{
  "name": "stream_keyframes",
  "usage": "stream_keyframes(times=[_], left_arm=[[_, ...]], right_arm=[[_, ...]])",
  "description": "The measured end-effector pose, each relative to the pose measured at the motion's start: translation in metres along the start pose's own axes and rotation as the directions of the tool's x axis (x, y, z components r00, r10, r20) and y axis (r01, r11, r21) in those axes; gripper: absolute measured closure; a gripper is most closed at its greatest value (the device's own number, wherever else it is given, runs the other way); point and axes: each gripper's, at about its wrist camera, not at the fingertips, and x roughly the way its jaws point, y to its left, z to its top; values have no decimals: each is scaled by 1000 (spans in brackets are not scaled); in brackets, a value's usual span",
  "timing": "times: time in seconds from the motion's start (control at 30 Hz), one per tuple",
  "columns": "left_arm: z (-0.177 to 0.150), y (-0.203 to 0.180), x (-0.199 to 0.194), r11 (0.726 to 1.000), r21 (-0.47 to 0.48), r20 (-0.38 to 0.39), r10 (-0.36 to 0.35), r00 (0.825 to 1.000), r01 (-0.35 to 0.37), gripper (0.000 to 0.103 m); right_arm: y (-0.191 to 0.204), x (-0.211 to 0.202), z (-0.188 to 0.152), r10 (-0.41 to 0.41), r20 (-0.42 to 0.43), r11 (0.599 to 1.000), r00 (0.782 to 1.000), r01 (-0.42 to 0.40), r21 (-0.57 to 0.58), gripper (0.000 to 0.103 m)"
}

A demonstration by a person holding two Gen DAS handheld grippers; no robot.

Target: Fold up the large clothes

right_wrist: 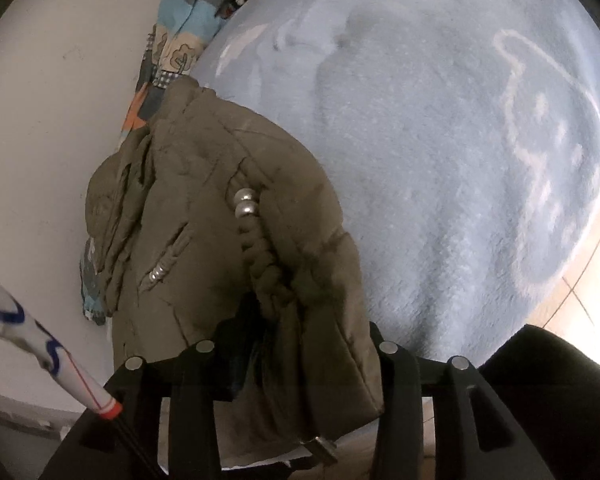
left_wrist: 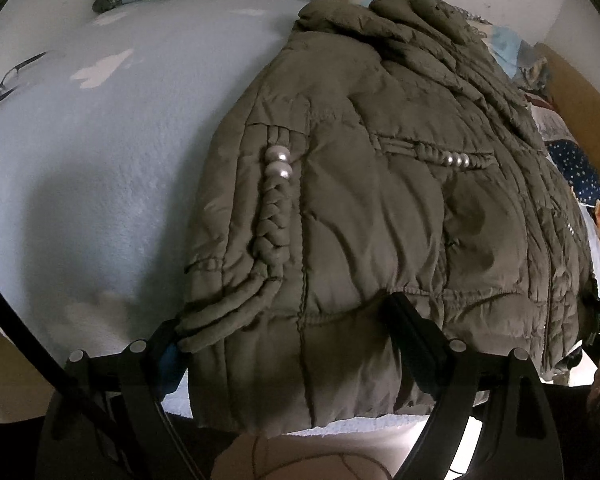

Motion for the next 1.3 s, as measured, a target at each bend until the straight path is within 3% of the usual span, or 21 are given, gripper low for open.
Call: stream_keyframes(times=[0.1,0.23,0.37,0.5,0.67,0.73,0.8,0.83,0.87,0.9,0.97,1.17,1.3], left_arm=[[-1,0,1,1000,-2,0,-2,1000,2,13],[0,-2,3,1000,-5,-4,-3,1000,3,12],[0,-3,4,1000,-6,-4,-2,1000,2,11],[0,-4,4,1000,-6,-5,-5,1000,5,10],[-1,-2,7,1000,0,-10,-4,1000,4,5],[0,-3,8,1000,8,-15,-1,1000,2,4],[0,-4,7,1000,13,-17,1,1000,-1,4],[0,-5,8,1000,13,-17,-1,1000,1,5],[1,-4,6,1000,15,-8,-4,1000,4,10],[1,-5,3,1000,16,4,-7,1000,7,14],[2,-6,-3,999,28,30,-19,999,18,30],[3,-26,-21,993,119,112,-17,994,3,63],[4,-35,-30,987,163,145,-13,989,-11,70]], right_arm=[[2,-5,3,2,-2,1000,1000,-2,-16,62],[10,-30,7,-11,74,996,997,17,-84,63],[4,-21,9,-43,52,998,998,46,-49,55],[4,-26,9,-113,87,991,990,119,-65,35],[0,-25,11,-111,84,991,990,116,-61,35],[1,-19,13,-79,63,995,995,82,-49,37],[3,-12,13,-63,27,996,998,65,-56,59],[4,-12,12,-55,23,996,998,56,-68,64],[7,-13,10,-43,22,996,999,45,-83,73],[12,-15,8,-43,30,993,999,46,-113,77],[19,-17,5,-46,44,987,998,53,-151,82],[25,-23,0,-5,61,986,998,15,-168,85],[26,-28,-2,17,66,985,998,-5,-171,86]])
